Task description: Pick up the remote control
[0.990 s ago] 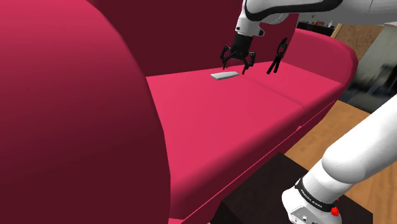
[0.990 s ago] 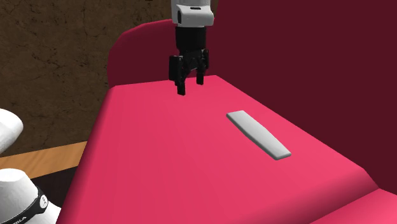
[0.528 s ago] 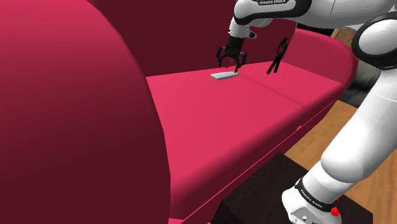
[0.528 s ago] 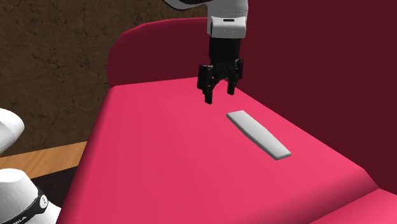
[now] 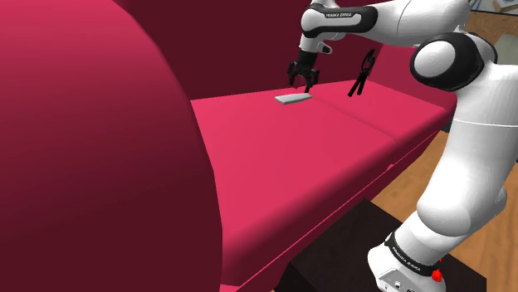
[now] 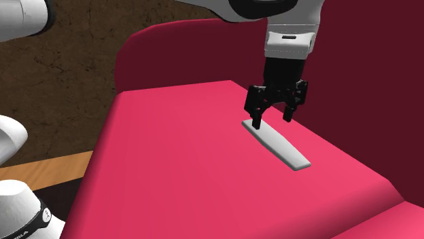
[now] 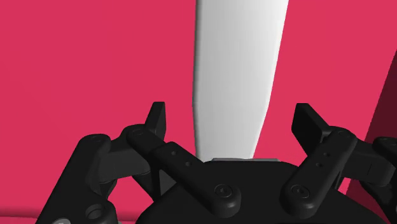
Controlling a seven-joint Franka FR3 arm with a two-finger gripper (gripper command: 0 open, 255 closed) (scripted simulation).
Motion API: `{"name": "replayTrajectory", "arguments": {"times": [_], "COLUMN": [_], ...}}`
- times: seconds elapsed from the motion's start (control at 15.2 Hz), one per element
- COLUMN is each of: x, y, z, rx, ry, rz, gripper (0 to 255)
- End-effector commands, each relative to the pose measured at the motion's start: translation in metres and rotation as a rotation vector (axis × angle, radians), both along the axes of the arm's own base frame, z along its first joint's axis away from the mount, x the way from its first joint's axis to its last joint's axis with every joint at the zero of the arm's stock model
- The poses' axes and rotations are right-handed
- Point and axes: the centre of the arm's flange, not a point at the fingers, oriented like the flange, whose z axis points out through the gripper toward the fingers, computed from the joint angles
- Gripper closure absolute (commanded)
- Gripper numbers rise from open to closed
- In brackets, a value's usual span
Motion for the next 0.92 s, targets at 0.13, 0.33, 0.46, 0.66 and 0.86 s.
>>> {"name": "replayTrajectory", "arguments": {"times": [0.13,0.33,0.46,0.66,0.86], "x": [0.006,0.006,0.006,0.005,0.005], "y": [-0.008,-0.008,-0.008,-0.007,-0.007], "z": [-0.022,-0.038,-0.046,-0.046,-0.046], "rx": [-0.002,-0.002,-0.002,-0.002,-0.002], "ry": [0.000,0.000,0.000,0.000,0.000], "rz": [-0.035,-0.035,-0.035,-0.035,-0.035], "gripper": [0,0,0,255,255]}}
